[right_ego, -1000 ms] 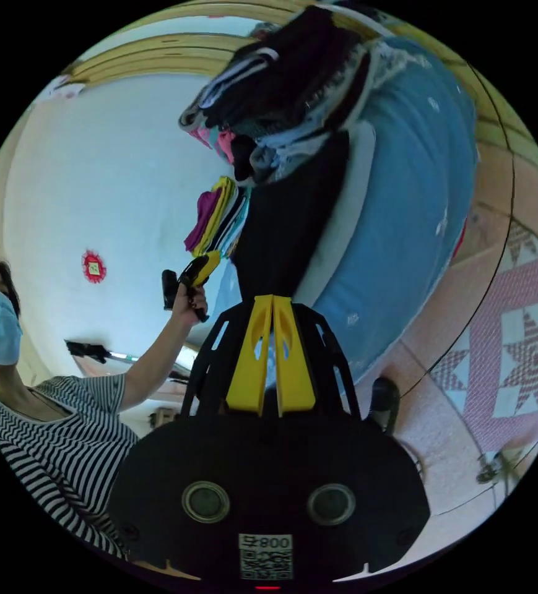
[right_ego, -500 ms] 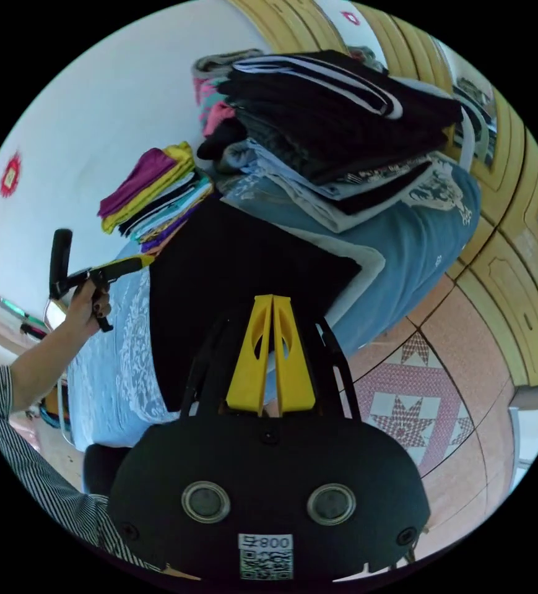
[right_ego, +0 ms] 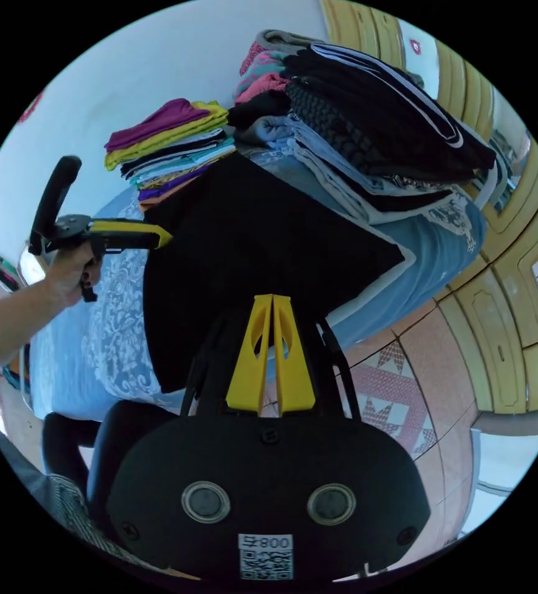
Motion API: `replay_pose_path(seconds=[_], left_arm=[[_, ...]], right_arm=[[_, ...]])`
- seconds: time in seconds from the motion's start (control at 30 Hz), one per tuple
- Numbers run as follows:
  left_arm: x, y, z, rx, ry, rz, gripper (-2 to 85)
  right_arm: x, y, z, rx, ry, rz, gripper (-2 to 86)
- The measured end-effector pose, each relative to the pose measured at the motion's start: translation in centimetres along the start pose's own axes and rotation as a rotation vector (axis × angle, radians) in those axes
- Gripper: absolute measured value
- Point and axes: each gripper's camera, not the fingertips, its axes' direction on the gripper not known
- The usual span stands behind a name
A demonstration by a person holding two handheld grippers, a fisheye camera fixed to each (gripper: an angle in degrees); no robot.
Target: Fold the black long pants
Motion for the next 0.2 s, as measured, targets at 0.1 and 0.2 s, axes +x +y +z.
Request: replay_pose_path(seconds=[0.1,0.2], left_arm=[[-2.4,1.8,-3.7,0.099,0.104,-0.030,0.3],[-4.5,5.2,-7.2,0.188,0.212,-0.027,0.2]], right_arm=[[2.2,-2.6,-4.3,0.136,-0.046,0.021,1.0],[3.9,-7.0,-9.0,0.310,0.058,-0.021,2.7]])
